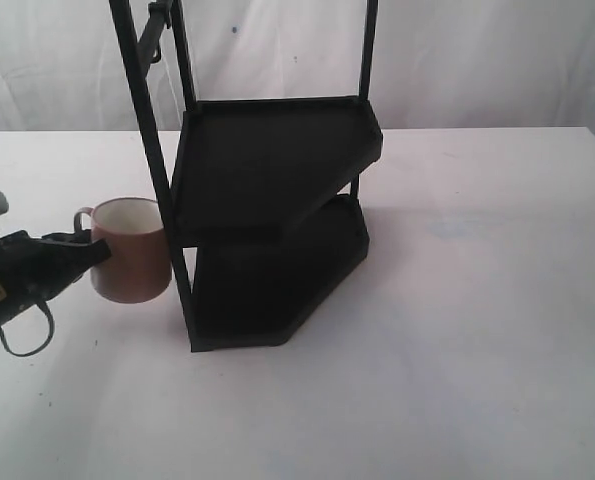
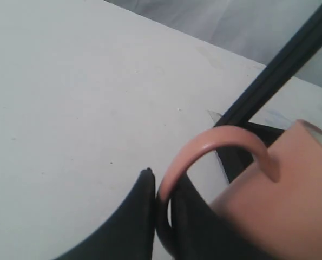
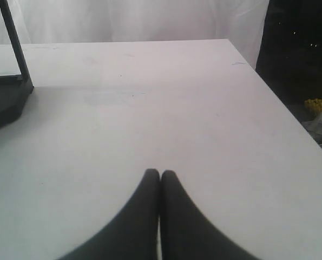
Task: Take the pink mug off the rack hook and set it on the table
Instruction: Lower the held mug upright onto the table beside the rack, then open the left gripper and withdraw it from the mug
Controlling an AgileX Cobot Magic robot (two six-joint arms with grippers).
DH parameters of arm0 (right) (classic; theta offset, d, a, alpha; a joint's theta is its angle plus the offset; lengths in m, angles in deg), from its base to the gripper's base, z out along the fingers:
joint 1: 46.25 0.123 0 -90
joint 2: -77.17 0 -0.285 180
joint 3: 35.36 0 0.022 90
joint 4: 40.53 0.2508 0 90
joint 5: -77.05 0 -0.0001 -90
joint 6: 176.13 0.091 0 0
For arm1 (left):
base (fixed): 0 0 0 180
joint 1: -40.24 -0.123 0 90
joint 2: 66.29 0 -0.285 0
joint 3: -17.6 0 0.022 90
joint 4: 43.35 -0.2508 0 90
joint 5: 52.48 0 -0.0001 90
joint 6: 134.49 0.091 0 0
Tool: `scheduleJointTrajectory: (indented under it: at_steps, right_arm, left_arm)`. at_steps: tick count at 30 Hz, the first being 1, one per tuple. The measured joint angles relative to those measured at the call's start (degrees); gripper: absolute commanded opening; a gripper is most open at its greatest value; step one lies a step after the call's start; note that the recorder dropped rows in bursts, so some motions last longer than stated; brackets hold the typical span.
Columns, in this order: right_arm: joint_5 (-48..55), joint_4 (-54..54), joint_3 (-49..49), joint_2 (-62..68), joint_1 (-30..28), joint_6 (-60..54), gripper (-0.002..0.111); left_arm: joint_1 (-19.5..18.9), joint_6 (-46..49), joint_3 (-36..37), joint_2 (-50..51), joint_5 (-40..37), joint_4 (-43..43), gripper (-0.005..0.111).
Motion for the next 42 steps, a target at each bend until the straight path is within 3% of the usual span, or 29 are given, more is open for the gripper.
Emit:
scheduleJointTrajectory:
  at_steps: [18, 21, 26, 30, 42]
  right_arm:
    - [0.0, 0.0, 0.0, 0.0, 0.0, 0.0, 0.0]
    - [0.0, 0.0, 0.0, 0.0, 0.0, 0.0, 0.0]
    - [0.0, 0.0, 0.0, 0.0, 0.0, 0.0, 0.0]
    - [0.0, 0.0, 0.0, 0.0, 0.0, 0.0, 0.0]
    - [0.0, 0.0, 0.0, 0.0, 0.0, 0.0, 0.0]
  left_arm:
    - [0.0, 0.1, -1.6, 5.4, 0.6, -1.4, 0.001]
    - [0.0, 0.1, -1.6, 5.4, 0.6, -1.4, 0.009]
    - [0.0, 5.1, -1.6, 5.4, 1.4, -1.4, 0.04]
    - [0.0, 5.8, -1.6, 5.4, 1.4, -1.4, 0.057]
    - [0.0, 5.6, 0.4, 1.2, 1.4, 0.8, 0.059]
